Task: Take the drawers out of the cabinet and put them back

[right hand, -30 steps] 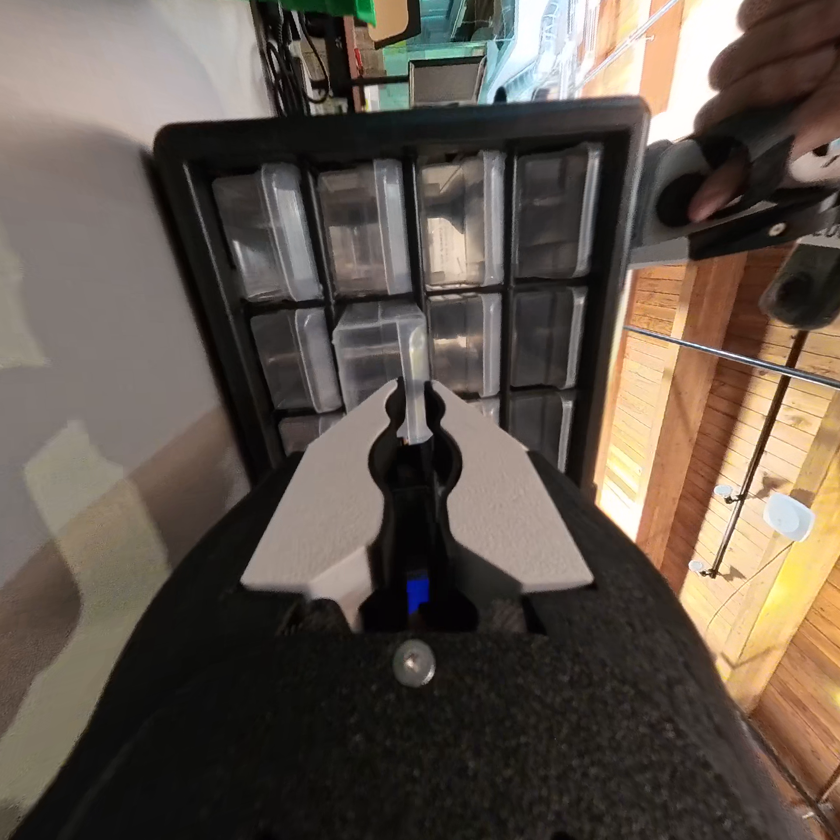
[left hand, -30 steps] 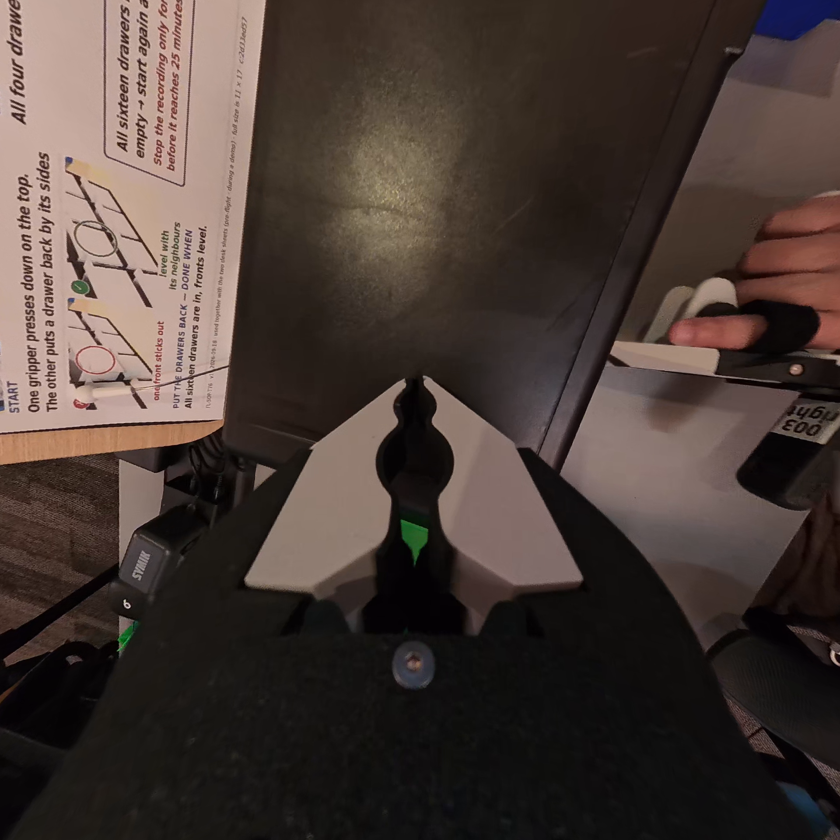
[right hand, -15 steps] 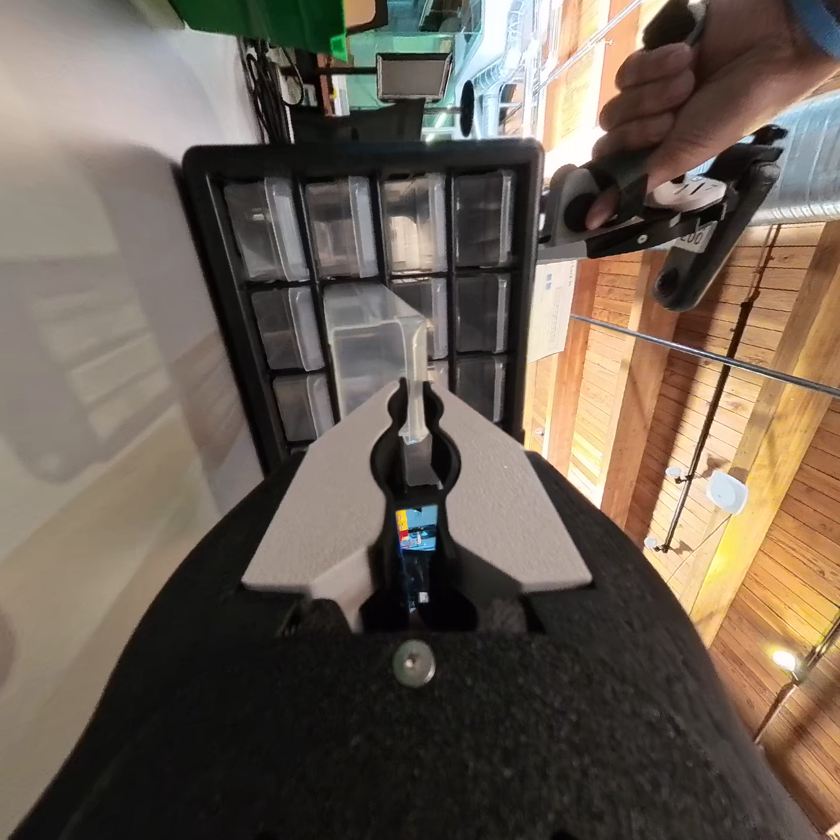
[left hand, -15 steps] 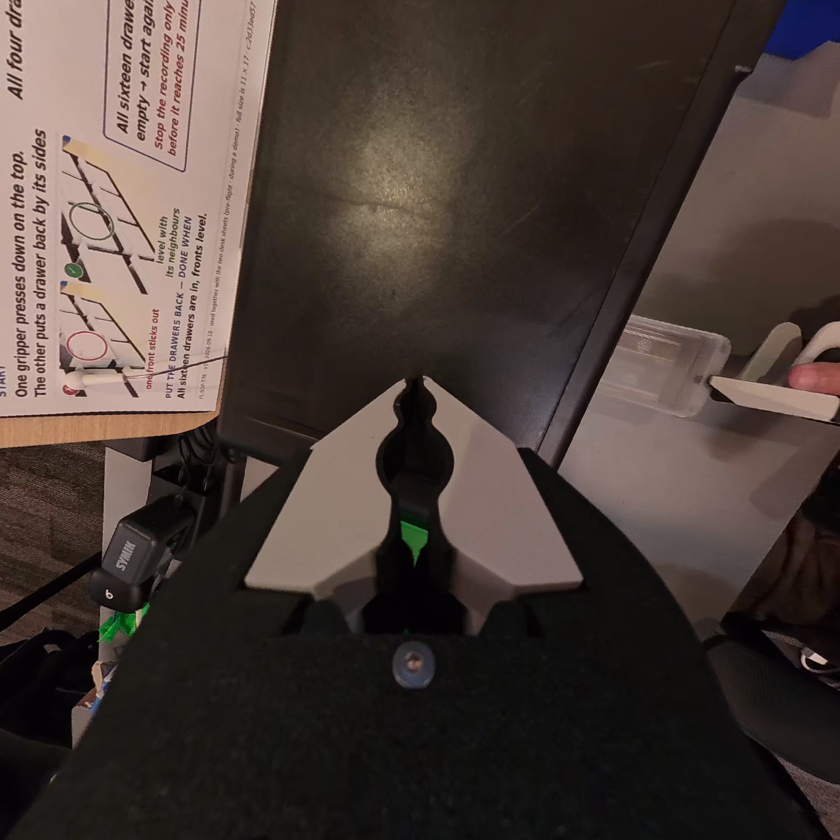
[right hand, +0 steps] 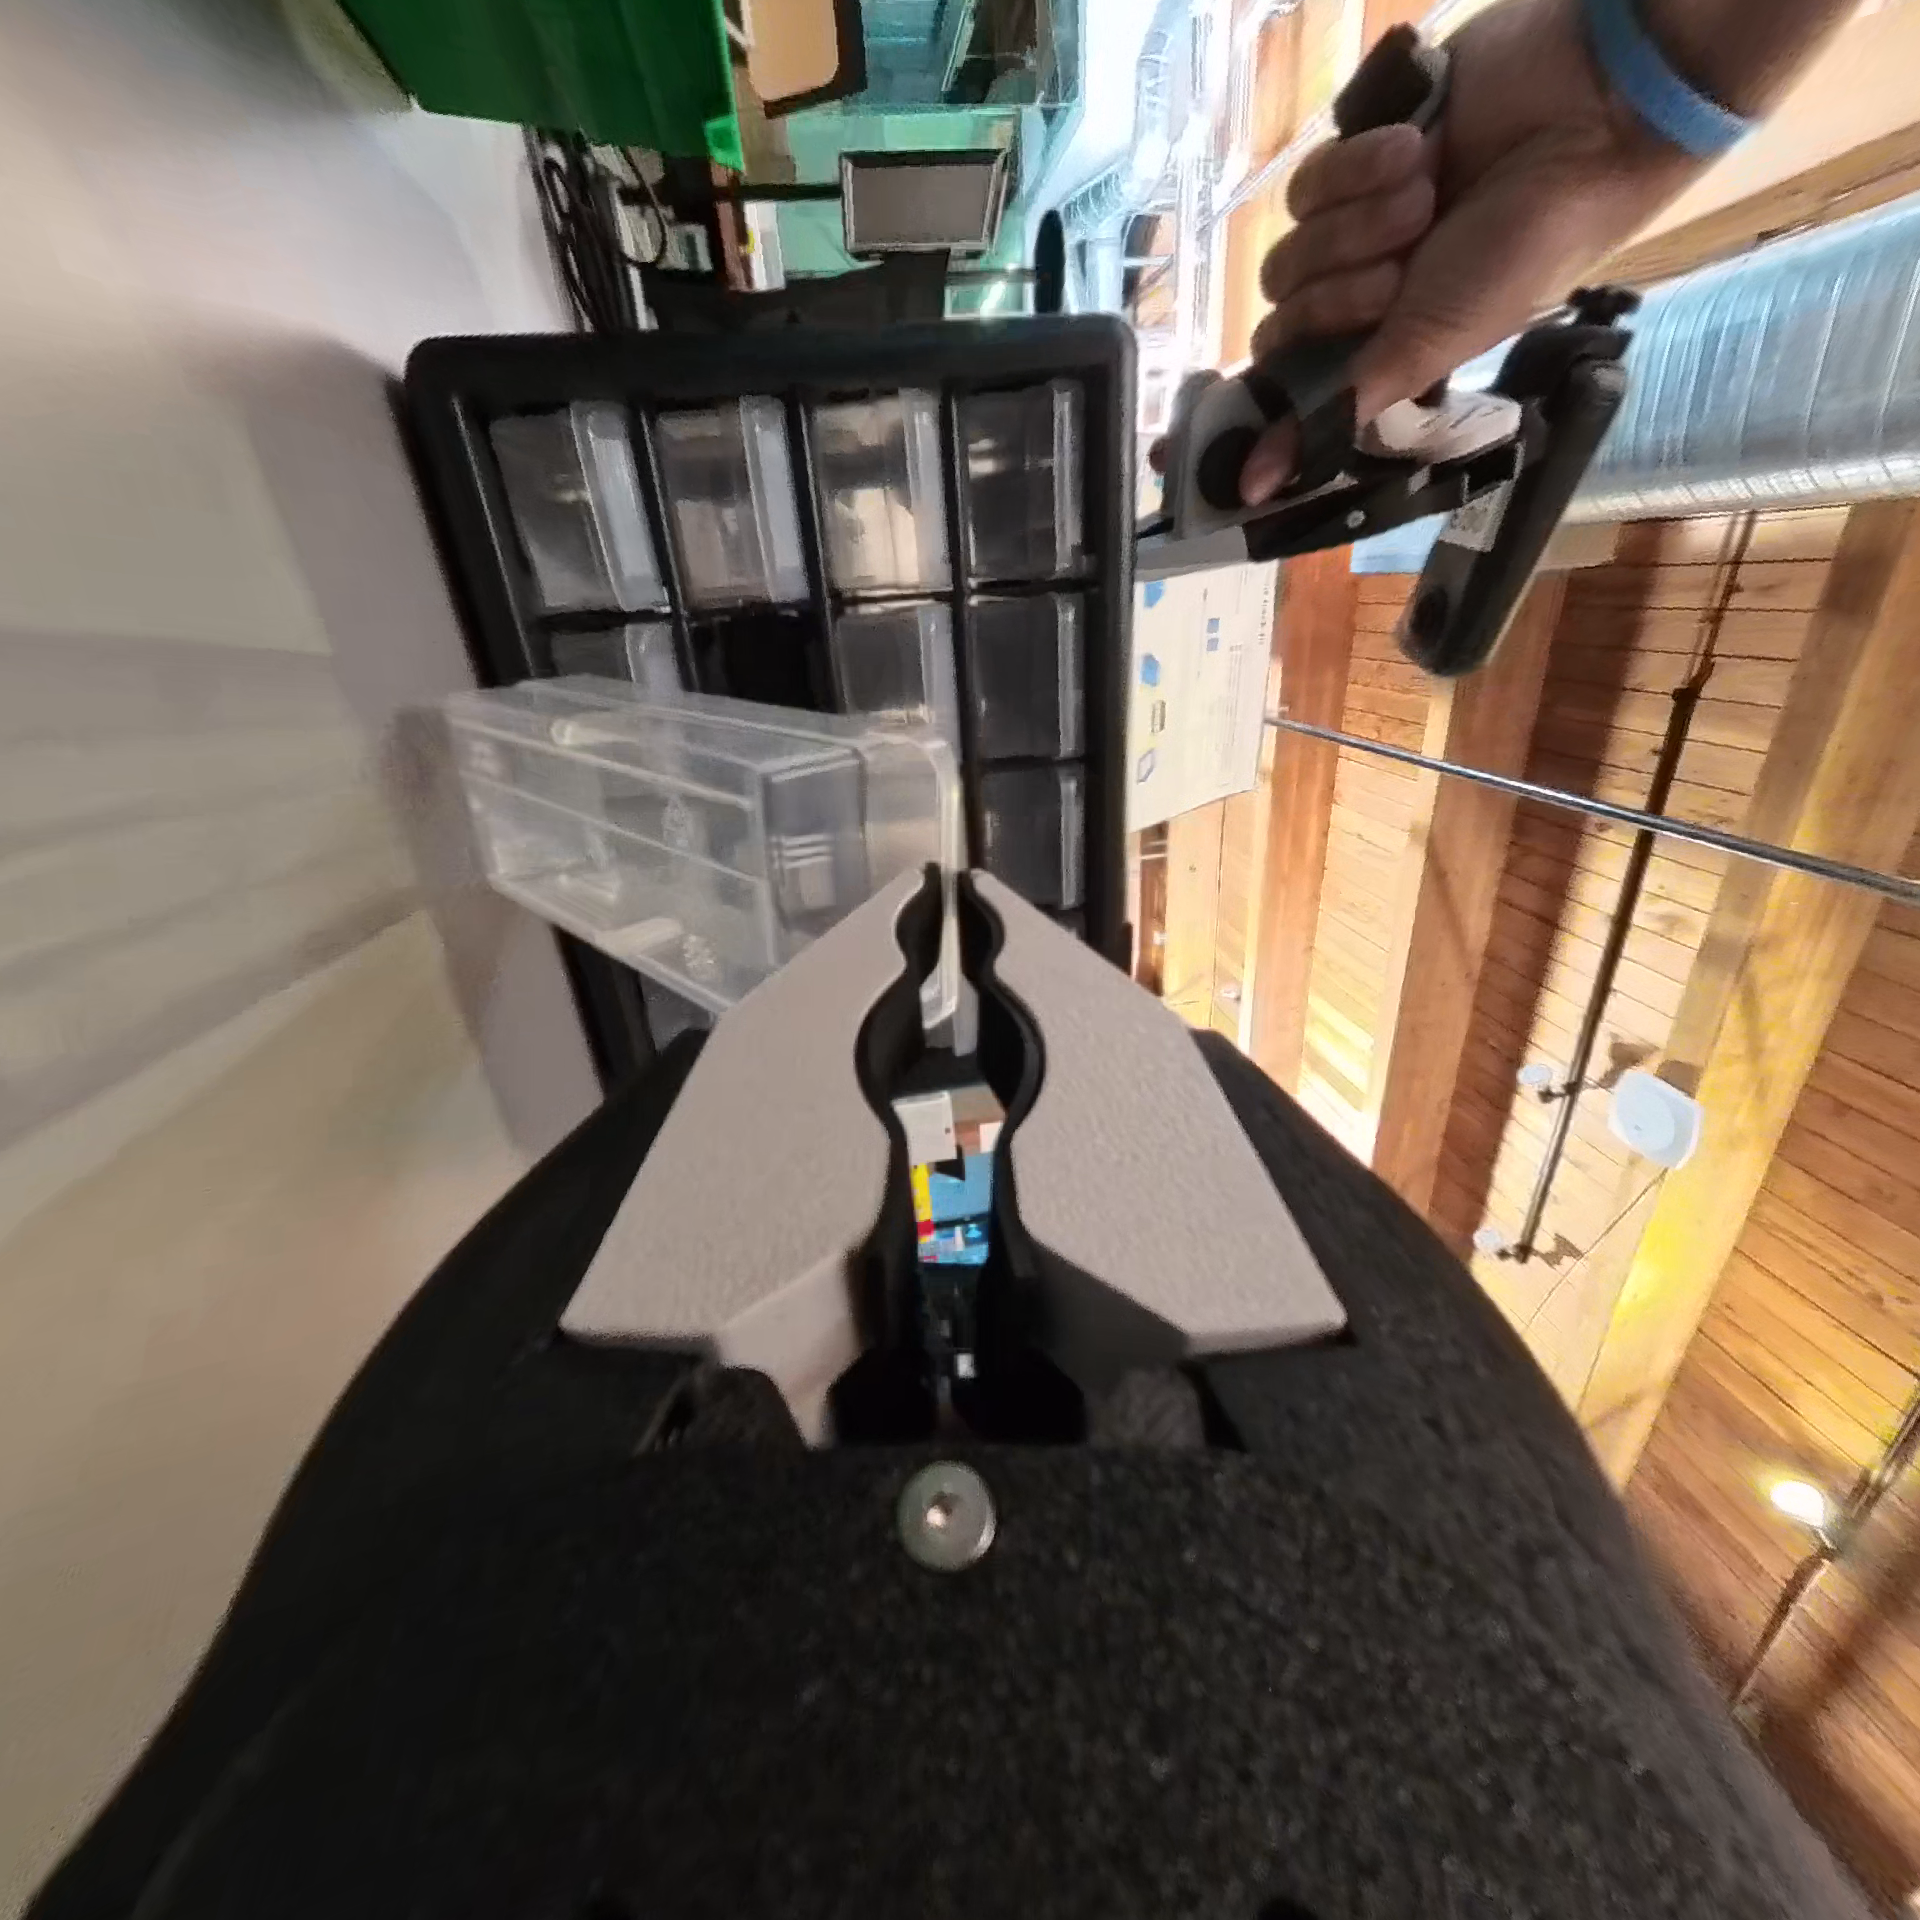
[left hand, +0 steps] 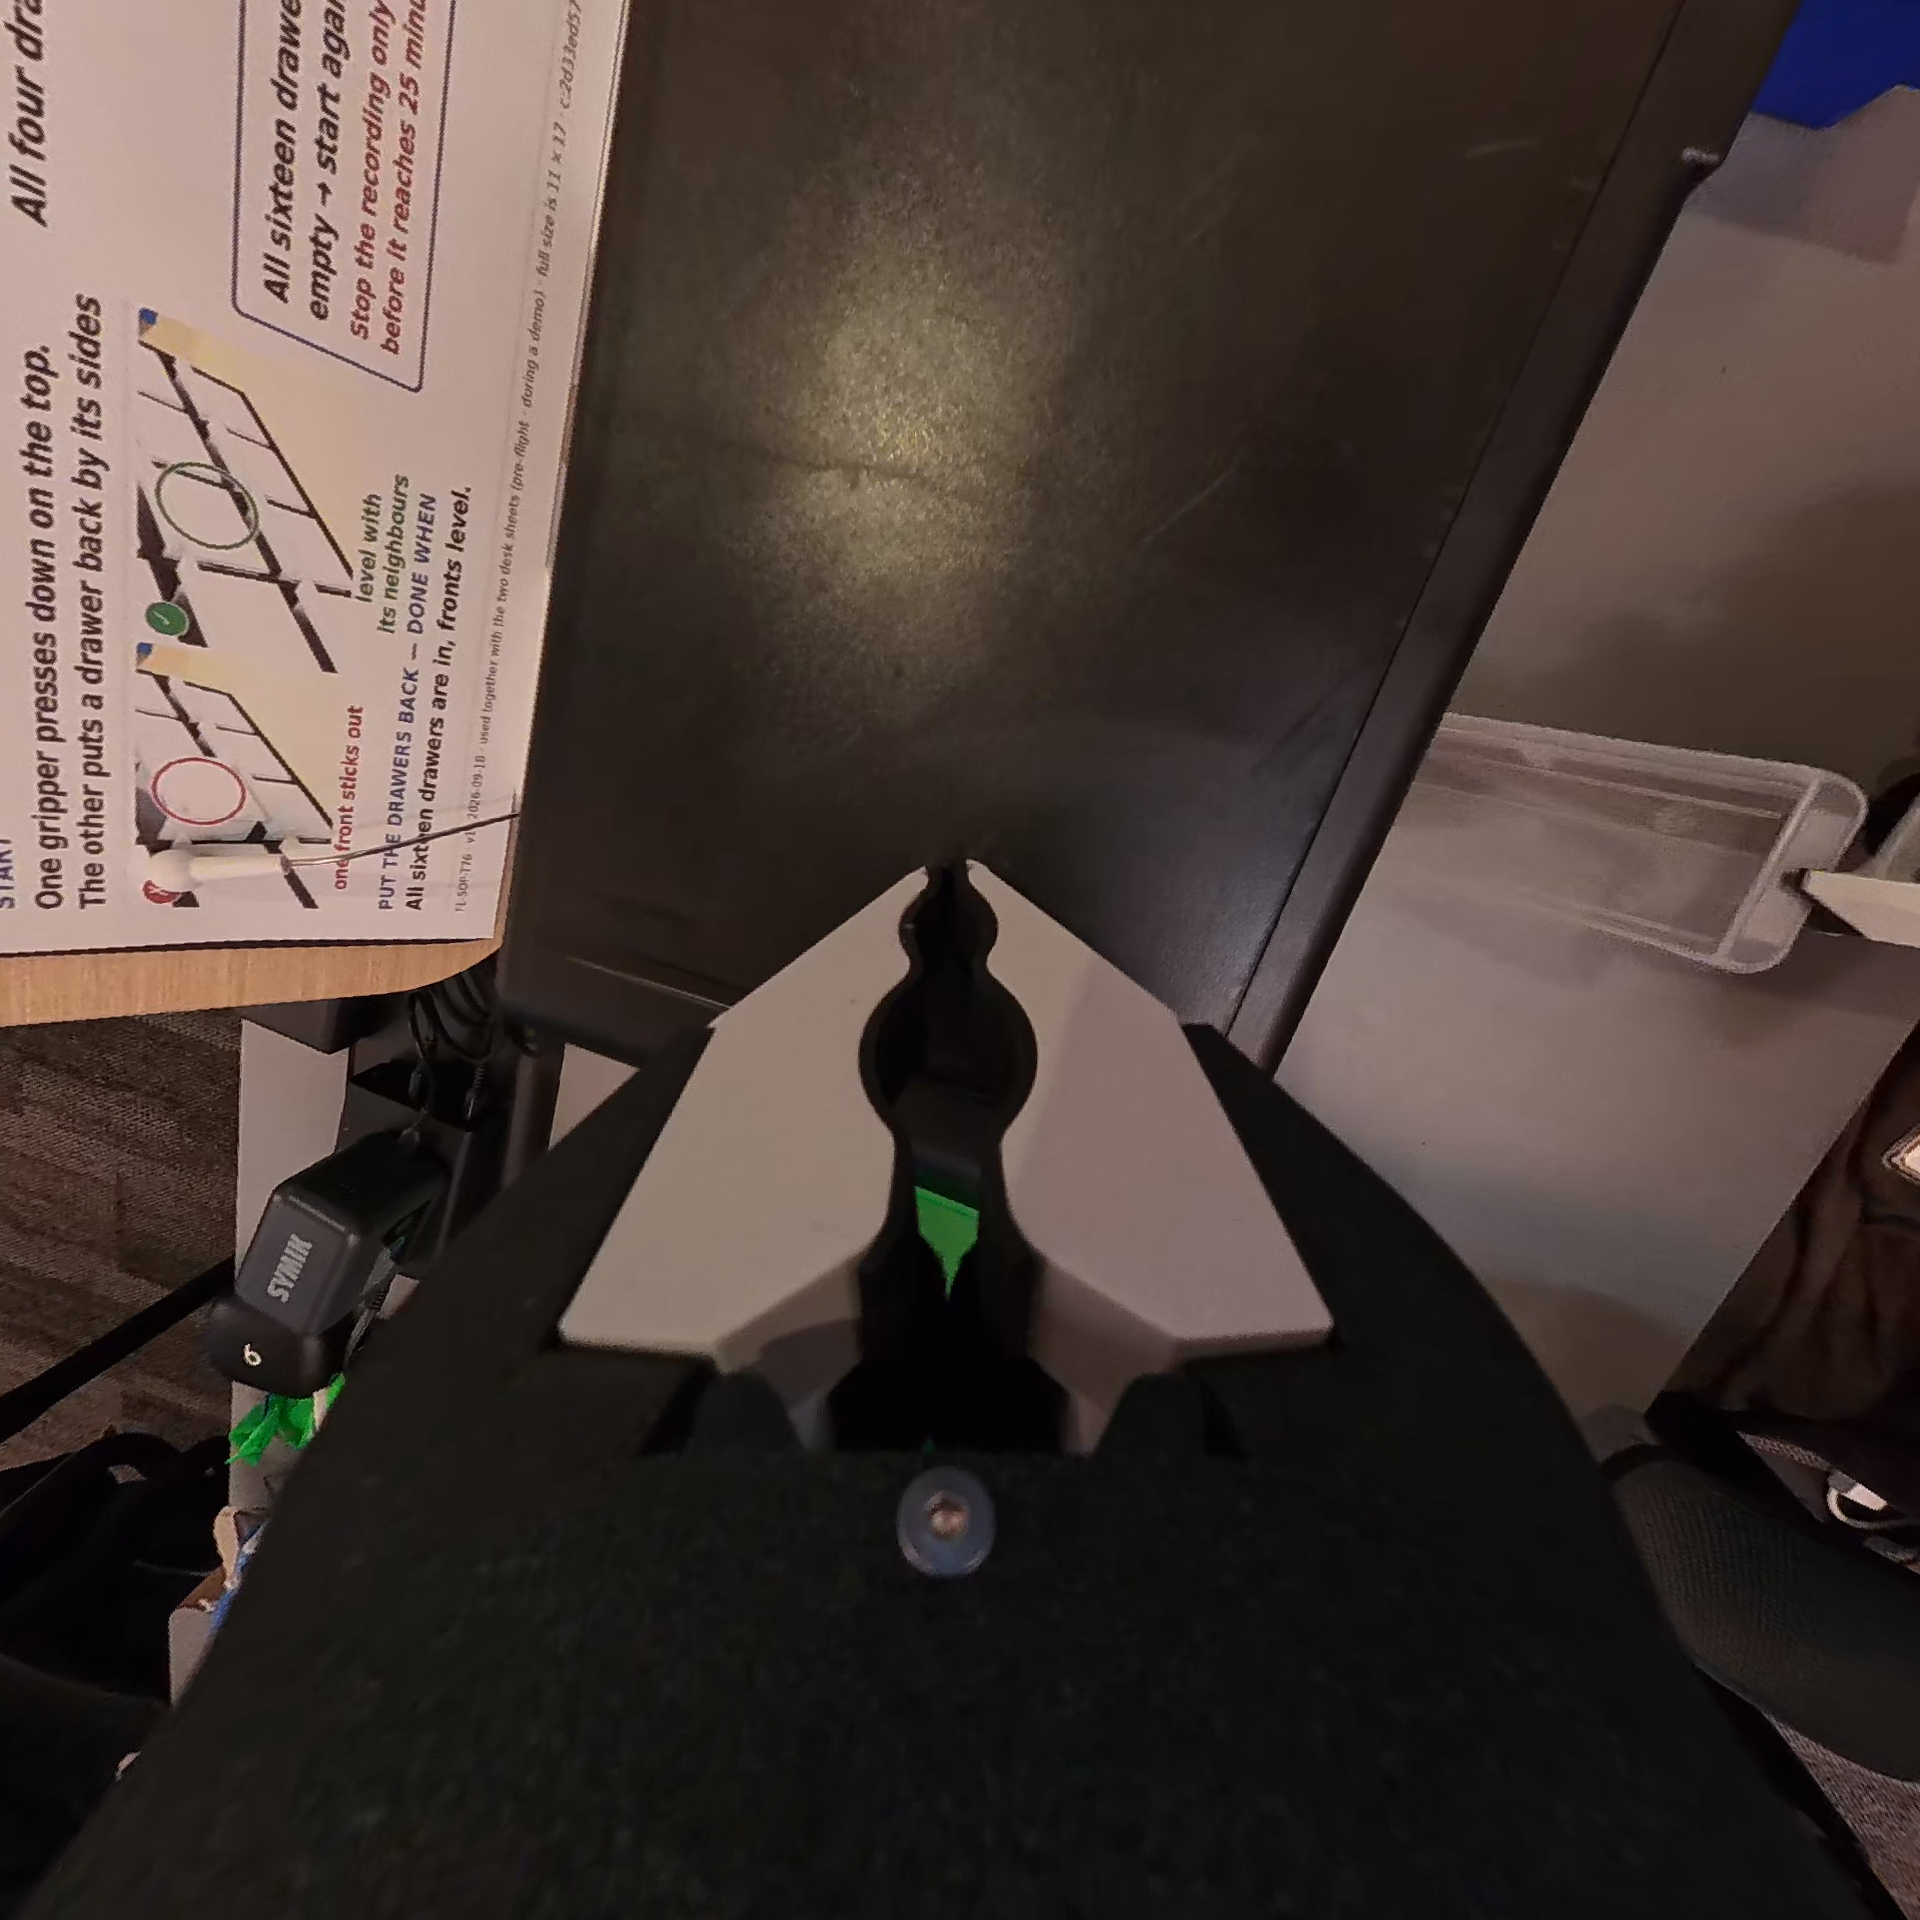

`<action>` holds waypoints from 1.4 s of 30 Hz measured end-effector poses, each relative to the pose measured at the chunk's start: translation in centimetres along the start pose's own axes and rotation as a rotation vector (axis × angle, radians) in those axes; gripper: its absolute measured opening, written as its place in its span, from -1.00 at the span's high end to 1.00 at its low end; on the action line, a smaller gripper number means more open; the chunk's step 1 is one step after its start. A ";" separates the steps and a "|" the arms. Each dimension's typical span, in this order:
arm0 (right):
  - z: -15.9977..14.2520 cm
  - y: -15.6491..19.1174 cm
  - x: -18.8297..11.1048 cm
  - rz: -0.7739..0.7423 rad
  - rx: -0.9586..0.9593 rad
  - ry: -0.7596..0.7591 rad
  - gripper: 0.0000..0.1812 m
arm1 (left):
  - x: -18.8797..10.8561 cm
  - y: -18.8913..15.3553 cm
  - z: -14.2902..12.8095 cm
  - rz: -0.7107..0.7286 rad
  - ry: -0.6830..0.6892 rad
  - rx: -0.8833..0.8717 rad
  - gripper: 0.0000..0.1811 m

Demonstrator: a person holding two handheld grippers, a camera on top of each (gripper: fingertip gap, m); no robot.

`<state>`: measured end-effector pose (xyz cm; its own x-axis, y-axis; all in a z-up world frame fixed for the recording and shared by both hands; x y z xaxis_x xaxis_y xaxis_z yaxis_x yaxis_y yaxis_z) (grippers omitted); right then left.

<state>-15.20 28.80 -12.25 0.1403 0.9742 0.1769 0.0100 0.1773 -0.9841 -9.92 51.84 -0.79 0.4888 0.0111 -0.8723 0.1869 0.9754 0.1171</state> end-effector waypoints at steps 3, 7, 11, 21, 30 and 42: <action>0.1 -0.4 -2.0 0.042 -0.022 -0.061 0.99 | 0.0 0.0 0.0 0.005 0.000 0.008 1.00; 0.5 0.0 -6.1 0.141 0.025 -0.175 0.98 | 0.0 0.0 0.0 0.003 0.000 0.012 1.00; 1.1 2.0 -11.0 0.304 0.037 -0.271 0.94 | 0.0 0.0 0.0 -0.007 -0.010 0.001 1.00; -1.9 5.8 -14.6 0.475 0.040 -0.154 0.89 | 0.0 0.0 0.0 0.010 0.002 -0.005 1.00; -2.9 4.8 -15.5 0.585 0.603 0.012 0.64 | 0.0 0.0 0.0 0.010 0.007 -0.007 1.00; -1.7 3.3 -8.9 0.913 1.090 0.482 0.08 | 0.0 0.0 0.0 0.004 0.002 -0.024 1.00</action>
<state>-14.72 20.47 -17.12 -0.0031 0.7038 -0.7103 -0.9500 -0.2239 -0.2177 -9.90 51.84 -0.78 0.4877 0.0156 -0.8729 0.1646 0.9803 0.1095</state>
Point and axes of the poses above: each gripper's, where its closed fingertips meet, x out along the fingers, z out of its top, y = z × x across the jaws, the point moved 3 cm from there along -x, back along the fingers, and after that the axes turned 11 degrees about -y, right-handed, at the moved point
